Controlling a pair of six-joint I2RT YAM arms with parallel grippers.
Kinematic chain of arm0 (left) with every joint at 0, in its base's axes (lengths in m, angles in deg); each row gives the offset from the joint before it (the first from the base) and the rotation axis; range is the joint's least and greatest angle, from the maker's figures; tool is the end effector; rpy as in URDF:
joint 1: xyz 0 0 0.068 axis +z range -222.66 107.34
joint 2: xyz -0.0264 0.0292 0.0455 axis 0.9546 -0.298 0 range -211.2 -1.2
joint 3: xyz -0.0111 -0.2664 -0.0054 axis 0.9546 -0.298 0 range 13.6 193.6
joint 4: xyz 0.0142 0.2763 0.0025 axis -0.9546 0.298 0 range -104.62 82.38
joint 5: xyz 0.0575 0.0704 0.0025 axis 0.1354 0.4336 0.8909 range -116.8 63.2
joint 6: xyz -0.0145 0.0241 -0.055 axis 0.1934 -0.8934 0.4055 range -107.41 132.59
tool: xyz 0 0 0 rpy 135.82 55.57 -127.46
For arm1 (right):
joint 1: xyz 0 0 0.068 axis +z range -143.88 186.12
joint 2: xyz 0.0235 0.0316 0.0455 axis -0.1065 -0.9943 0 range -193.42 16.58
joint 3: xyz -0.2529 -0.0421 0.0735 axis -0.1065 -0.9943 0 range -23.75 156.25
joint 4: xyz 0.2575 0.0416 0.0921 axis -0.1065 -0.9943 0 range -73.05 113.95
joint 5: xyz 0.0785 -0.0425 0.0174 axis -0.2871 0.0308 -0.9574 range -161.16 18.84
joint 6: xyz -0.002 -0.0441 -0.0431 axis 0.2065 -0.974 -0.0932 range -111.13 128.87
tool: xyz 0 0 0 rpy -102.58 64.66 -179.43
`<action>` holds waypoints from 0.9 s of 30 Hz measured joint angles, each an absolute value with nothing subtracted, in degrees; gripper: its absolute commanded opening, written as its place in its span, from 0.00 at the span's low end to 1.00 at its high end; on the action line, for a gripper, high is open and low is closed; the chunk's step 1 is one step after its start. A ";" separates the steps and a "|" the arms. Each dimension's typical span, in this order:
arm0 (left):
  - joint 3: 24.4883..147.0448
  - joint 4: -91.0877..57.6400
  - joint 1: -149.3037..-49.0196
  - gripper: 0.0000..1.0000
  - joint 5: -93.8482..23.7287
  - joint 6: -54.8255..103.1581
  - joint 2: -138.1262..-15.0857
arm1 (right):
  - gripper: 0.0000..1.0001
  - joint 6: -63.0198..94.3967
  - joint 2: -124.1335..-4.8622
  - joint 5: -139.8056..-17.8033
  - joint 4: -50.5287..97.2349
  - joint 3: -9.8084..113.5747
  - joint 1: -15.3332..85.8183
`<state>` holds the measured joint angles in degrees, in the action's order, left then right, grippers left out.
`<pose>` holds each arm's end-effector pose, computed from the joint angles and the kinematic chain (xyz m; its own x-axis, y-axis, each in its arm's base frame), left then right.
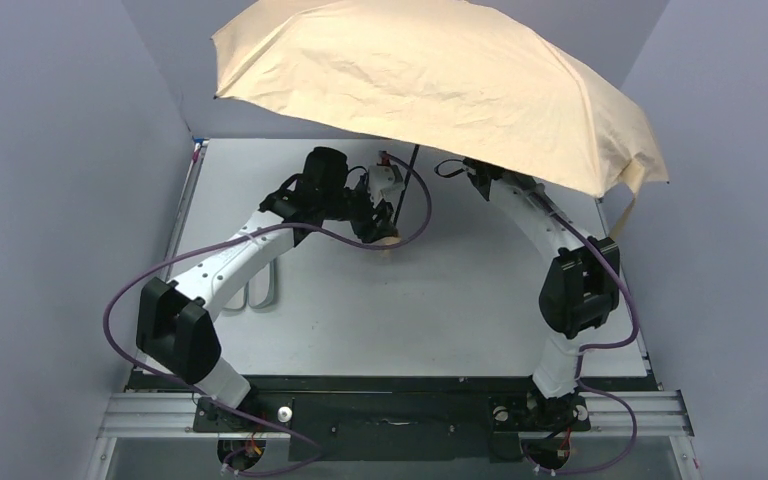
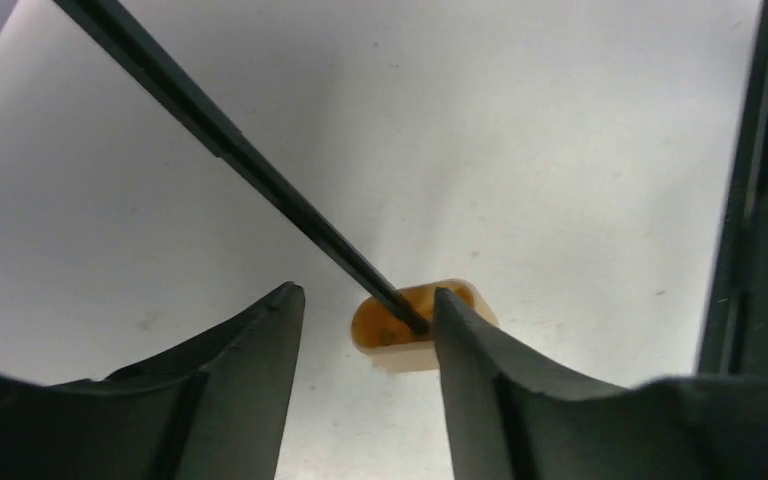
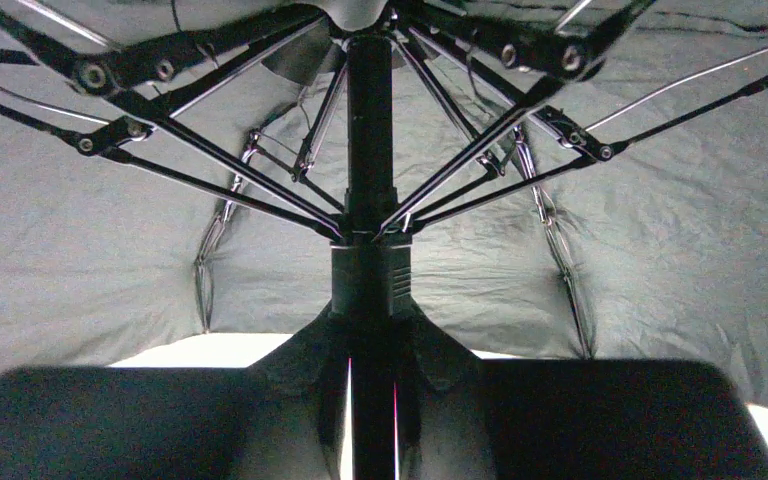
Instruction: Open the umbrella
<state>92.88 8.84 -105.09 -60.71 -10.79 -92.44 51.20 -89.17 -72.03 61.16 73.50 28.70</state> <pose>0.3113 -0.2286 0.3104 -0.1201 0.4665 -0.8763 0.9549 0.2959 0.0266 0.4270 0.1784 0.4402 0.0611 0.7546 -0.6533 -0.5916 0.5545 0.5852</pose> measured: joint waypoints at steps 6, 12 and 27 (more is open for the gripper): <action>91.81 7.47 -105.96 0.65 -60.60 1.34 -87.83 | 0.00 60.58 -88.60 -73.53 59.94 73.48 25.49; 92.93 1.50 -105.87 0.63 -56.58 14.61 -87.06 | 0.00 68.01 -87.20 -74.56 59.02 73.48 24.36; 101.74 -1.28 -105.57 0.49 -58.24 30.61 -92.22 | 0.00 75.85 -86.94 -85.27 56.59 70.46 26.06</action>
